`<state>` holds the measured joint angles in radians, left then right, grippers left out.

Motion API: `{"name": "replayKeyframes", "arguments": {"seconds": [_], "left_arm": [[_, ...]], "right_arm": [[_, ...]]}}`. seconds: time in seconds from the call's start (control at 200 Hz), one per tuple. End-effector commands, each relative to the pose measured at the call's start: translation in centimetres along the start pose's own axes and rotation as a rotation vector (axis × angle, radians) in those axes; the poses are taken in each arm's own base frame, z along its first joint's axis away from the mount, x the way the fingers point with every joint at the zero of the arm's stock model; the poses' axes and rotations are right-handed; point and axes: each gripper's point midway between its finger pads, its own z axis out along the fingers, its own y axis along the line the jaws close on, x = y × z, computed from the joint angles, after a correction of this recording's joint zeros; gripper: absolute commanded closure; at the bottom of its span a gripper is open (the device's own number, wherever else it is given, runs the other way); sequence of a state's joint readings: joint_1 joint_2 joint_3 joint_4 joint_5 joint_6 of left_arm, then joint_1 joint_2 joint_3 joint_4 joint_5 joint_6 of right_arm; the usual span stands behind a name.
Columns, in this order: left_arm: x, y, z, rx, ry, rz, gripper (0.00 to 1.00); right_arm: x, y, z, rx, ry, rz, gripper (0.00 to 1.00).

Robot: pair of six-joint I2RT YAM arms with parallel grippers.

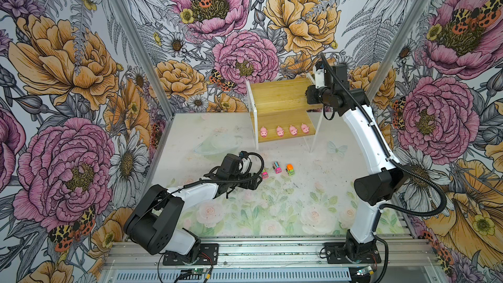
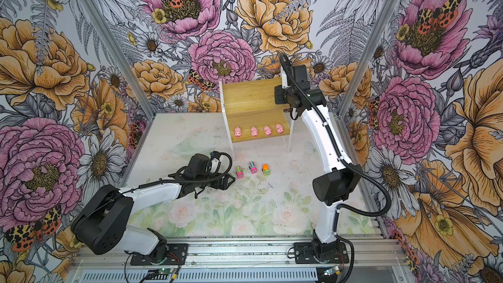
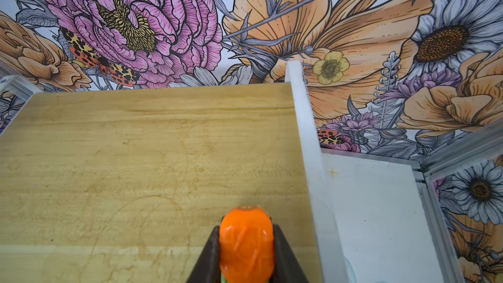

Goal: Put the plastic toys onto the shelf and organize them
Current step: 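Raise the held truck above the upper bamboo shelf with the right gripper, then lower the truck onto the upper shelf and open the right gripper, then withdraw the right gripper to the second orange-topped green truck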

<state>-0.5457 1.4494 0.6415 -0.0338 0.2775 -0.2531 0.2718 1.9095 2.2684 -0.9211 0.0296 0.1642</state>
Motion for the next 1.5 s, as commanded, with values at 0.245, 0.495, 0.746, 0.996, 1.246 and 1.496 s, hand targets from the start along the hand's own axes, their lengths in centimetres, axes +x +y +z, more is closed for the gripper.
{"name": "replayKeyframes", "arguments": {"seconds": [0.245, 0.495, 0.746, 0.996, 1.246, 1.496], "left_arm": [[-0.3, 0.3, 0.1, -0.019, -0.009, 0.02, 0.01], [-0.3, 0.0, 0.5, -0.006, -0.007, 0.015, 0.01], [-0.3, 0.0, 0.6, -0.003, -0.011, 0.012, 0.01], [0.0, -0.3, 0.2, 0.016, -0.011, 0.031, 0.01], [0.7, -0.4, -0.6, 0.022, -0.019, 0.052, 0.01], [1.2, -0.4, -0.5, 0.027, -0.005, 0.048, 0.01]], "right_arm": [[-0.4, 1.1, -1.4, -0.023, -0.012, -0.008, 0.61], [-1.3, 1.1, -3.1, -0.018, -0.046, -0.012, 0.48], [-2.5, 1.1, -7.0, 0.01, -0.102, -0.047, 0.39], [0.4, 2.0, -14.9, -0.028, -0.13, -0.03, 0.4], [13.6, 4.9, -10.5, -0.136, 0.048, 0.021, 0.41], [25.4, 7.3, -4.4, -0.185, 0.128, 0.132, 0.42]]}}
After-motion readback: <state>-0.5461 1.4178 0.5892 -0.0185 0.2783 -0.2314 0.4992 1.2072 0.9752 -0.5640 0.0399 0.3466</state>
